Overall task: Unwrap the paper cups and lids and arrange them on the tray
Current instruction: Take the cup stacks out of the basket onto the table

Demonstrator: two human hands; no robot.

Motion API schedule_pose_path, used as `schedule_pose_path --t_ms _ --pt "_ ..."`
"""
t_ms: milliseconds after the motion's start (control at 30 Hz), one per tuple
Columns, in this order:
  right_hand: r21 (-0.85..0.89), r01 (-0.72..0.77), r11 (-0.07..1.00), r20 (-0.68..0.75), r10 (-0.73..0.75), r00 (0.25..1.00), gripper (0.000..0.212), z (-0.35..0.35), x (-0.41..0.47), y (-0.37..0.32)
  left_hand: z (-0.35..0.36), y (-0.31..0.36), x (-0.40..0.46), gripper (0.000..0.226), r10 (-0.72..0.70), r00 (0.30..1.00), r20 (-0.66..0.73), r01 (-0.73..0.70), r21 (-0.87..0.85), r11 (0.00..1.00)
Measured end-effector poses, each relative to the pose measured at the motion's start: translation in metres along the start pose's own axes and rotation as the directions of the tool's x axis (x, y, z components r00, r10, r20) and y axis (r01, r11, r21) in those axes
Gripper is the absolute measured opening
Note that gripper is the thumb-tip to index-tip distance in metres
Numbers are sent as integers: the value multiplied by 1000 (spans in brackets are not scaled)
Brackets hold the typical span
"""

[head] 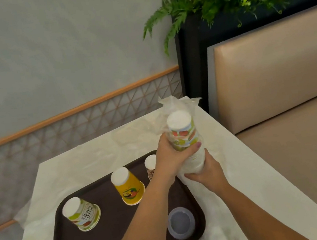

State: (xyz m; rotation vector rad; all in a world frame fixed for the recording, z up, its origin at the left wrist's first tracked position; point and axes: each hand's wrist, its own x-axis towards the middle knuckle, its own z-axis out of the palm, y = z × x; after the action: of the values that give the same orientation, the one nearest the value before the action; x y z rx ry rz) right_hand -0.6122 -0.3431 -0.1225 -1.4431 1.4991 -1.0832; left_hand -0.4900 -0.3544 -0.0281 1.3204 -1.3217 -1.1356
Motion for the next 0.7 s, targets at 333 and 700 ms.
schedule_pose_path --t_ms 333,700 --pt "-60 -213 975 76 217 973 70 16 29 56 21 -32 22 86 -52 998 -21 54 87 995" --pt "-89 -193 977 100 202 974 80 7 19 31 27 -43 20 67 -25 995 -93 42 192 981"
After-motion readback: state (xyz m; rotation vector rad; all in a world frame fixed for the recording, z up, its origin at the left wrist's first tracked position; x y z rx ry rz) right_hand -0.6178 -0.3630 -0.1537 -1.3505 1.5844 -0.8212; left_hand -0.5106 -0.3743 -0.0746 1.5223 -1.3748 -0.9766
